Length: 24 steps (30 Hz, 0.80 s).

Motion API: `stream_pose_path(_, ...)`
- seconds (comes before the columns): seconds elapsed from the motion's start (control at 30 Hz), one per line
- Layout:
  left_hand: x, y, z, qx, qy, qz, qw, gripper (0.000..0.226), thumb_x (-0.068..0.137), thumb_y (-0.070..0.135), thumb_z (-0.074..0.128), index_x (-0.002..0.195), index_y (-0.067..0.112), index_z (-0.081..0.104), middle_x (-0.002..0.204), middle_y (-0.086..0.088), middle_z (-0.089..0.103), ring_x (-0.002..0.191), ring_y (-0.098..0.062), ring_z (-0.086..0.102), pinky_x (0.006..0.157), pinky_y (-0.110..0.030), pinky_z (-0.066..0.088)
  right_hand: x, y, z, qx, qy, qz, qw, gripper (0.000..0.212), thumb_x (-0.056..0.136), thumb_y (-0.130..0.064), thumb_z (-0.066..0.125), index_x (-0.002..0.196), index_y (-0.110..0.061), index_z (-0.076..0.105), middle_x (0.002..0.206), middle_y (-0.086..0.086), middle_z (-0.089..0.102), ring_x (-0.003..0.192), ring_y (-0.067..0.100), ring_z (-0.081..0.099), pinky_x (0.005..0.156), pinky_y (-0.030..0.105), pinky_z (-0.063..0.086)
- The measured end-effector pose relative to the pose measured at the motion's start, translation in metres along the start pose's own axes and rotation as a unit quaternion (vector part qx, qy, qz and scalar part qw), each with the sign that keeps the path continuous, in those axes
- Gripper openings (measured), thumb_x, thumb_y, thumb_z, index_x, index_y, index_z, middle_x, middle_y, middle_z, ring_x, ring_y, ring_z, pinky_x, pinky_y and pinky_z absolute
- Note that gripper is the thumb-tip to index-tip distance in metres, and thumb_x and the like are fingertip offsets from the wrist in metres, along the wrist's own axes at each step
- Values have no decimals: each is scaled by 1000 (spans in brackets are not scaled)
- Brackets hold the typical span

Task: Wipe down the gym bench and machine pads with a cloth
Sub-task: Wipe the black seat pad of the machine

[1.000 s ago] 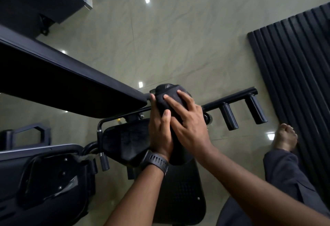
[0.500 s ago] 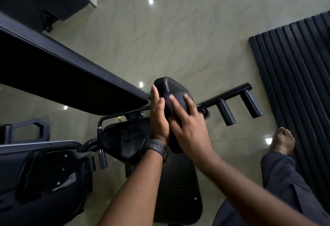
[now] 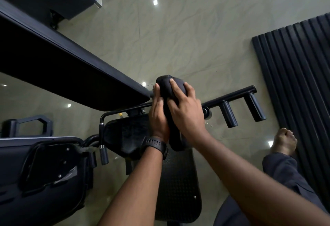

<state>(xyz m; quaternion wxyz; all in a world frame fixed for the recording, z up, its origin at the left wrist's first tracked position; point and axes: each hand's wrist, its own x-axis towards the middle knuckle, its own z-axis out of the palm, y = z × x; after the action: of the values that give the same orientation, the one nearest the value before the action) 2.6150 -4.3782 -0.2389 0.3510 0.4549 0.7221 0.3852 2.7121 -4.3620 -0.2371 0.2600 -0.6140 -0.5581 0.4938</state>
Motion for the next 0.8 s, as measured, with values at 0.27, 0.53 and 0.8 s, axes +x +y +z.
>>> stream_pose_path(0.27,-24,-8,2,-86,34,-116,989,40,109,24,40,148,16,46,146,3,51,139,-7,47,110,-20,40,-1,-15,-4,-103,-43,-40,993,53,100,-43,44,149,-54,28,164,0,18,118,42,44,96,51,48)
stream_pose_path(0.53,-28,3,9,-51,46,-40,997,64,101,47,34,160,22,31,165,3,31,151,-5,27,126,-42,22,48,-1,7,-2,-41,-5,999,51,94,-43,48,143,-53,41,151,0,39,123,41,50,105,47,44)
stream_pose_path(0.8,-23,-4,13,82,41,0,996,67,99,36,37,162,21,22,168,3,20,152,-1,18,125,-25,17,-8,73,13,142,11,9,990,48,96,-35,56,142,-48,51,153,-3,43,136,19,47,116,31,32)
